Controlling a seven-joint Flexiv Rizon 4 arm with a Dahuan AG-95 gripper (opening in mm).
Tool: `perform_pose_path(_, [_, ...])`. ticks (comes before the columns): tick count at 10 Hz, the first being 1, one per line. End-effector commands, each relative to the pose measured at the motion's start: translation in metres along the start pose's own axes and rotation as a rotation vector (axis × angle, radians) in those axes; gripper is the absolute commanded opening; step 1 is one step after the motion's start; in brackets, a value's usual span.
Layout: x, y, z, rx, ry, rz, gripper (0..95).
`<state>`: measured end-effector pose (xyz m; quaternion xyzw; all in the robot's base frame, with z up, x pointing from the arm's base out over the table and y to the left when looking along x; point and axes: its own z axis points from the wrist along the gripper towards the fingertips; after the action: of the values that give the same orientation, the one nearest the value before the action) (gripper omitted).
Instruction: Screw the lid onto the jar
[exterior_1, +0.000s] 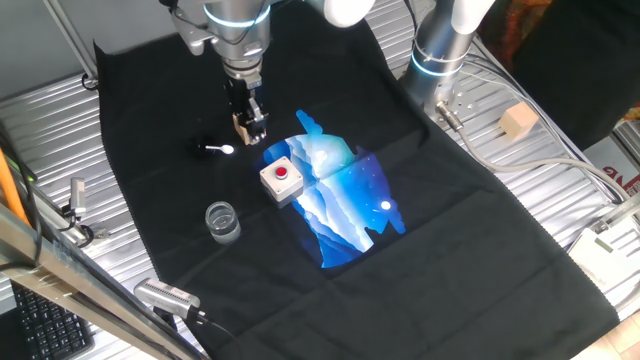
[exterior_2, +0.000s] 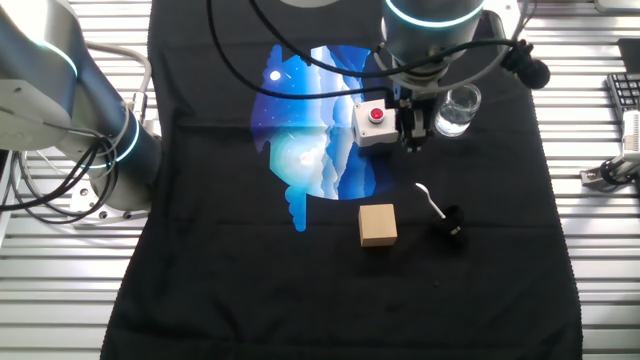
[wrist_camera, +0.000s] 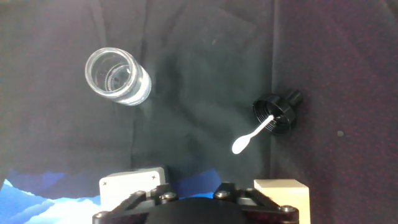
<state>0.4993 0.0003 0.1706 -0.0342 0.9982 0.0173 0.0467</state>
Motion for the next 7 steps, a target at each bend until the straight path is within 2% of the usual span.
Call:
perform_pose_path(1, [-0.0005, 0.0000, -0.0001, 0.000, 0.000, 0.002, 0.0])
perform_pose_path(7, [-0.0005, 0.0000, -0.0001, 0.007, -0.007, -0.004, 0.0])
